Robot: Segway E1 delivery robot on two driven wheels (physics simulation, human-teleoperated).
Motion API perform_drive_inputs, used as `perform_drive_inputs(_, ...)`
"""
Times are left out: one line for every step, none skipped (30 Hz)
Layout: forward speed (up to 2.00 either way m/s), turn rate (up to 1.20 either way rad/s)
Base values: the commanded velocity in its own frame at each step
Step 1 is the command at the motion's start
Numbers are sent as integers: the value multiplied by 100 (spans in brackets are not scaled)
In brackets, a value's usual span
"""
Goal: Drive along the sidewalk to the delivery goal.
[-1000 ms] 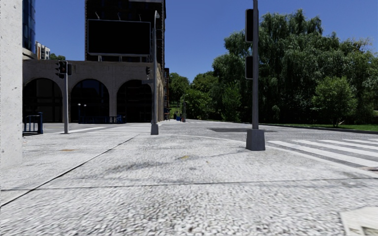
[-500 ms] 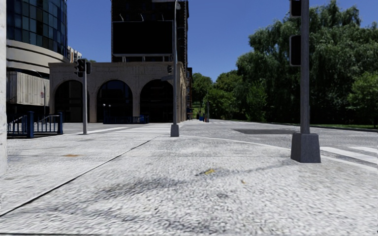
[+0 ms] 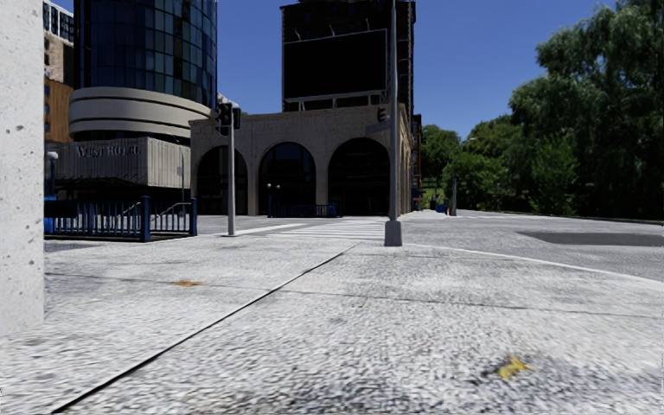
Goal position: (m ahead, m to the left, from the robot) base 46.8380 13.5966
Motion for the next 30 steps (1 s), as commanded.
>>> perform_drive_inputs(200, 4)
perform_drive_inputs(200, 0)
perform_drive_inputs(200, 0)
perform_drive_inputs(200, 0)
perform_drive_inputs(200, 0)
perform_drive_inputs(200, 0)
perform_drive_inputs(200, 0)
perform_drive_inputs(200, 0)
perform_drive_inputs(200, 0)
perform_drive_inputs(200, 0)
perform_drive_inputs(200, 0)
perform_drive_inputs(200, 0)
perform_drive_inputs(200, 0)
perform_drive_inputs(200, 0)
perform_drive_inputs(200, 0)
perform_drive_inputs(200, 0)
perform_drive_inputs(200, 0)
perform_drive_inputs(200, 0)
perform_drive_inputs(200, 0)
perform_drive_inputs(200, 0)
perform_drive_inputs(200, 0)
perform_drive_inputs(200, 0)
perform_drive_inputs(200, 0)
perform_drive_inputs(200, 0)
perform_drive_inputs(200, 0)
perform_drive_inputs(200, 0)
perform_drive_inputs(200, 0)
perform_drive_inputs(200, 0)
perform_drive_inputs(200, 0)
perform_drive_inputs(200, 0)
